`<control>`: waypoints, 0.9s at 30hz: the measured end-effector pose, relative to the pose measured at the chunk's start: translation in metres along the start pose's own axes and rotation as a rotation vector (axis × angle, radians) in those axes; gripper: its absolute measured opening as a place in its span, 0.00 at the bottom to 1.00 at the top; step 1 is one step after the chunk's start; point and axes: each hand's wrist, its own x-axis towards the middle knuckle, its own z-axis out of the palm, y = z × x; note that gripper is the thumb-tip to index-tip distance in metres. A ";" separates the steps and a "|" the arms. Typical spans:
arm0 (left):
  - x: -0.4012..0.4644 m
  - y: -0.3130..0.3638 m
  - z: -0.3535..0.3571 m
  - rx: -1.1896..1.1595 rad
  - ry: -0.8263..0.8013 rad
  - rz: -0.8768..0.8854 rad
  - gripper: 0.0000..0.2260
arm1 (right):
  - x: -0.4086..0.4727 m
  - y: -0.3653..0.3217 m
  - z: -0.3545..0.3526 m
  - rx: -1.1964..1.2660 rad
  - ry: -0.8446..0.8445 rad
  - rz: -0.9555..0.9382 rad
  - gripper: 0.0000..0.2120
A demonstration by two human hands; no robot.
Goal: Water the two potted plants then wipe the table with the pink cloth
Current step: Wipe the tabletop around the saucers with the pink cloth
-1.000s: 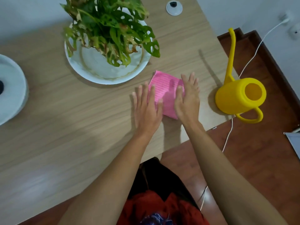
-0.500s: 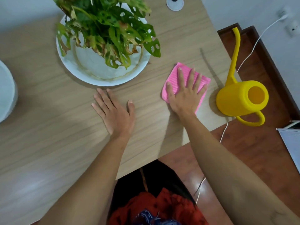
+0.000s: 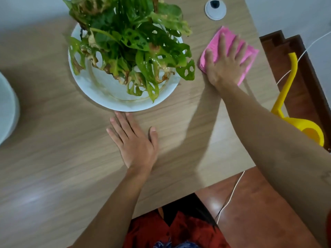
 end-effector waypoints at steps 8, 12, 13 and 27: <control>0.001 0.002 -0.002 -0.014 0.001 -0.005 0.36 | 0.007 -0.049 -0.001 -0.222 -0.035 -0.366 0.36; 0.001 0.000 -0.001 -0.014 0.004 0.005 0.36 | -0.026 -0.045 0.002 -0.188 -0.044 -0.467 0.44; 0.001 -0.001 -0.001 -0.017 0.006 0.007 0.36 | -0.037 -0.045 0.003 -0.154 -0.041 -0.463 0.43; 0.001 -0.005 -0.004 -0.123 -0.021 0.034 0.37 | -0.150 -0.028 0.033 -0.006 -0.019 -0.396 0.30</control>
